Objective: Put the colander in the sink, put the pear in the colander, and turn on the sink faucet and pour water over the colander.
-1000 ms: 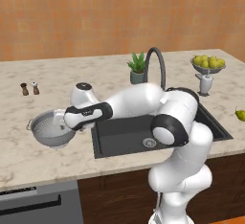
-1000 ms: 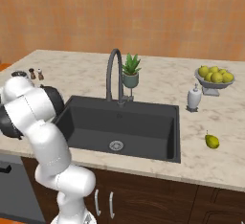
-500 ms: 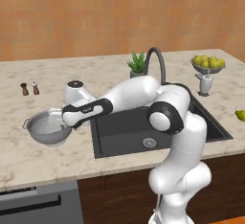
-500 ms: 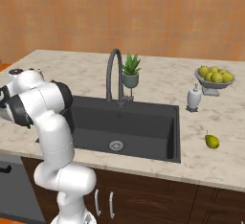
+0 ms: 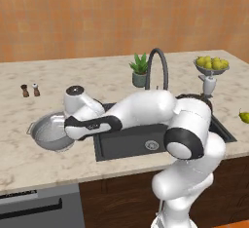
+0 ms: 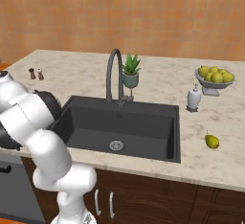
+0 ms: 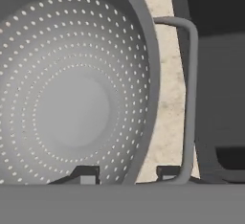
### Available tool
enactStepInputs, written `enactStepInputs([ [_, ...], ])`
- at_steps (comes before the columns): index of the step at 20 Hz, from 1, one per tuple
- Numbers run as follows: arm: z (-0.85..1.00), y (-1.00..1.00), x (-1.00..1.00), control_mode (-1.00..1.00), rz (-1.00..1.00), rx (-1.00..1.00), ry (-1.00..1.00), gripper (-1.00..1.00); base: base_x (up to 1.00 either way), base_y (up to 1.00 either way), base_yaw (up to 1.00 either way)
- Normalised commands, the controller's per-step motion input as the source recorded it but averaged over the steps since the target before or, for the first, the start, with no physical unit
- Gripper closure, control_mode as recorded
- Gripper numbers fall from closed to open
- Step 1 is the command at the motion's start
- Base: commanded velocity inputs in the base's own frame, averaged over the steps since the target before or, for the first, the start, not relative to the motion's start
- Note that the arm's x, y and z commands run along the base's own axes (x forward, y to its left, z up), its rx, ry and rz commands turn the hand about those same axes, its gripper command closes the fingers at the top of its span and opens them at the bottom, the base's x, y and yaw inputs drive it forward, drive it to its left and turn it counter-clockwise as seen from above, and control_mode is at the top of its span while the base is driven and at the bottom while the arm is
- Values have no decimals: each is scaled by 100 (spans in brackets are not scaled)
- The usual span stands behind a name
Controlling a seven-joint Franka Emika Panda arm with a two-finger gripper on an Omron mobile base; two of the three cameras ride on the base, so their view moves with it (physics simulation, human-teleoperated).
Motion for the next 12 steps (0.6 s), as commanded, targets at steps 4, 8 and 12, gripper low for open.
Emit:
enactStepInputs([
  [4,21,-91,-69,-100,-9,0,-22,100,0,0,0],
  [8,54,-100,-42,-100,-4,0,-24,100,0,0,0],
  [12,69,-100,-40,-100,-10,6,-13,100,0,0,0],
])
